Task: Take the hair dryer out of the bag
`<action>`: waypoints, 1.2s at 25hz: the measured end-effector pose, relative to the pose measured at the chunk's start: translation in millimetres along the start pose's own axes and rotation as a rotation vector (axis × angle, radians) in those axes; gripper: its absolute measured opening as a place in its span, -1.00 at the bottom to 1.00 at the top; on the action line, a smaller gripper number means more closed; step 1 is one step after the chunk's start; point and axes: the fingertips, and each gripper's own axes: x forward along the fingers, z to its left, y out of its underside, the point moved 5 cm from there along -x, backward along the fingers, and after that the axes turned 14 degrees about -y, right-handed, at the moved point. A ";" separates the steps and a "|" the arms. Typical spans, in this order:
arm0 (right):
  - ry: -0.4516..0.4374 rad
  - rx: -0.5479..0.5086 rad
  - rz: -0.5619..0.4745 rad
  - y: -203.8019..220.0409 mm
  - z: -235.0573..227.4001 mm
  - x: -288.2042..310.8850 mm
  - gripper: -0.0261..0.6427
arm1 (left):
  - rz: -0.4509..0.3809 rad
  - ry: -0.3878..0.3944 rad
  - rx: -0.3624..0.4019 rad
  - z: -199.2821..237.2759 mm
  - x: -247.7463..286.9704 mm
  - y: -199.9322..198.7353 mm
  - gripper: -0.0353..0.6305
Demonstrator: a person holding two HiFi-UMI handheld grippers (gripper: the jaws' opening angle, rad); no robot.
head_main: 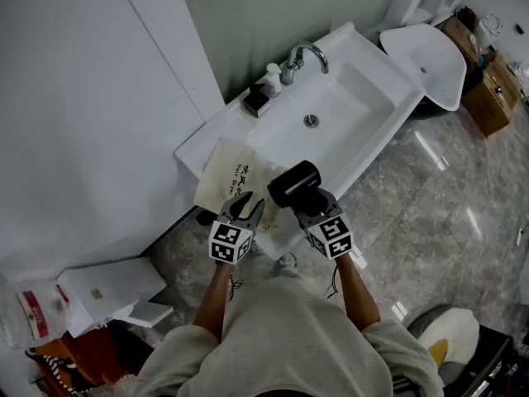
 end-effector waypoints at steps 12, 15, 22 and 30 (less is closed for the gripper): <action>0.087 -0.026 -0.110 -34.8 -2.1 -24.4 -0.34 | -0.135 -0.120 -0.001 35.4 -36.1 -40.3 -0.83; 0.110 -0.053 -0.149 -54.0 -7.7 -31.6 -0.34 | -0.172 -0.140 0.004 43.9 -40.8 -57.0 -0.84; 0.155 -0.097 -0.220 -90.0 -18.8 -42.5 -0.34 | -0.247 -0.162 0.017 53.9 -46.7 -89.8 -0.84; 0.200 -0.126 -0.263 -110.4 -27.7 -46.4 -0.33 | -0.301 -0.176 0.029 68.2 -45.1 -113.7 -0.84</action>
